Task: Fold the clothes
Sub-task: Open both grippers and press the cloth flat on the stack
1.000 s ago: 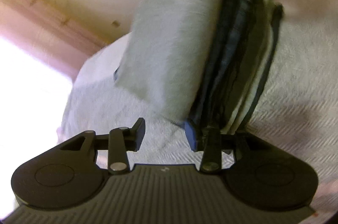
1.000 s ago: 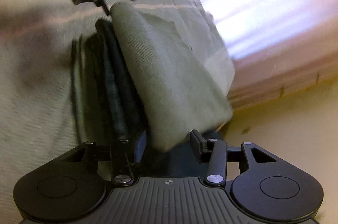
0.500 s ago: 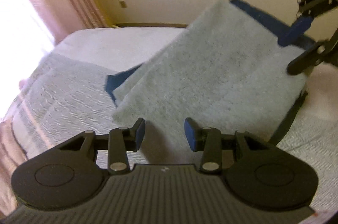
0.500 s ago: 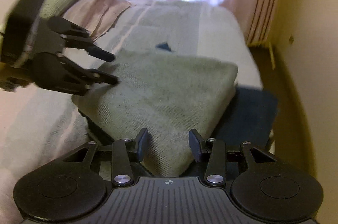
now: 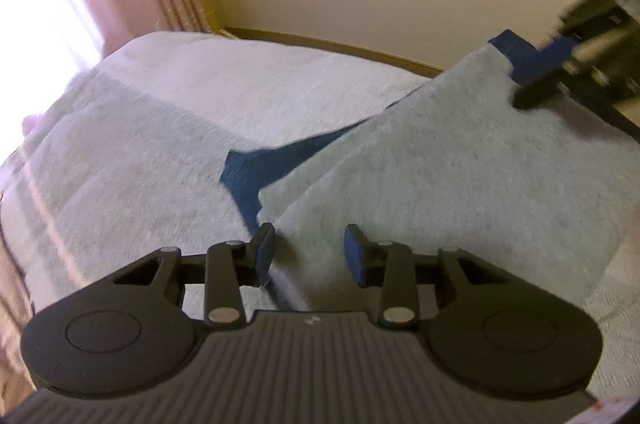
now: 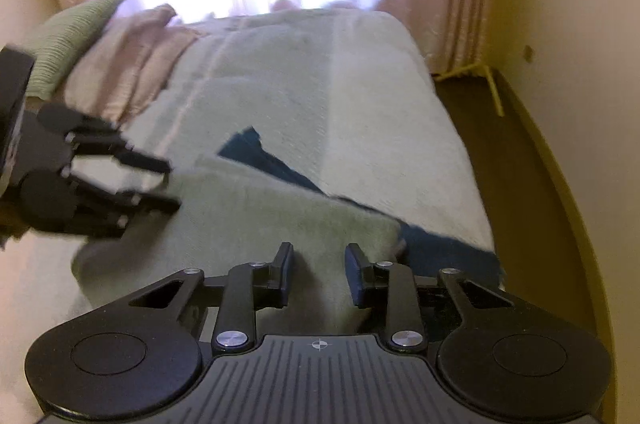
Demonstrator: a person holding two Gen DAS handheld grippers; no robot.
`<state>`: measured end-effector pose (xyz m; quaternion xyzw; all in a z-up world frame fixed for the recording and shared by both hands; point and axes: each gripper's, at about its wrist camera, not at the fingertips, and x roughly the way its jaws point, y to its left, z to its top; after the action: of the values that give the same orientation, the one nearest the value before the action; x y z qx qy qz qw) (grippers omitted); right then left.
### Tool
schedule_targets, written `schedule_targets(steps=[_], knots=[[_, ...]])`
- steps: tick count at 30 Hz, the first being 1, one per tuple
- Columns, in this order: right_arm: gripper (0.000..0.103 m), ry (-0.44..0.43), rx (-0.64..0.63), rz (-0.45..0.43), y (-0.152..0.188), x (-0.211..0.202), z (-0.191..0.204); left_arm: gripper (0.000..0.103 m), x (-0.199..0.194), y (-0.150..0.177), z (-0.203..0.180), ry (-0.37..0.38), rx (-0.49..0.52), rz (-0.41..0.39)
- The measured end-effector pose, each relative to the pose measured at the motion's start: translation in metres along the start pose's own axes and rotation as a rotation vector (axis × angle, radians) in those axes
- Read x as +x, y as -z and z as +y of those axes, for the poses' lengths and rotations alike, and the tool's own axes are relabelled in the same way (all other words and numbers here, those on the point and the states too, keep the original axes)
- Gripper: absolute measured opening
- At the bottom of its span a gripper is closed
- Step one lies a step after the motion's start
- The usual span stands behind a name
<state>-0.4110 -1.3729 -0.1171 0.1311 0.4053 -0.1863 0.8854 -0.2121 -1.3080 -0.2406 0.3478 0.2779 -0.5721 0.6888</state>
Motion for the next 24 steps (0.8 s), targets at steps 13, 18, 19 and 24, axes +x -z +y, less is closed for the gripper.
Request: schedule_targets(steps=[13, 18, 19, 24], knots=[[0.028, -0.01, 0.069, -0.013, 0.003, -0.021, -0.002, 0.027, -0.005, 0.003, 0.009, 0.013, -0.02, 0.015], [0.028, -0.031, 0.084, -0.054, 0.026, -0.058, 0.028, 0.028, -0.051, 0.022, 0.018, 0.002, -0.146, -0.035], [0.028, -0.039, 0.084, -0.046, 0.034, -0.06, 0.033, 0.028, -0.058, 0.029, 0.018, 0.007, -0.174, -0.039], [0.031, -0.053, 0.172, -0.005, 0.058, -0.04, 0.031, 0.029, -0.049, 0.051, 0.0, 0.015, -0.184, 0.023]])
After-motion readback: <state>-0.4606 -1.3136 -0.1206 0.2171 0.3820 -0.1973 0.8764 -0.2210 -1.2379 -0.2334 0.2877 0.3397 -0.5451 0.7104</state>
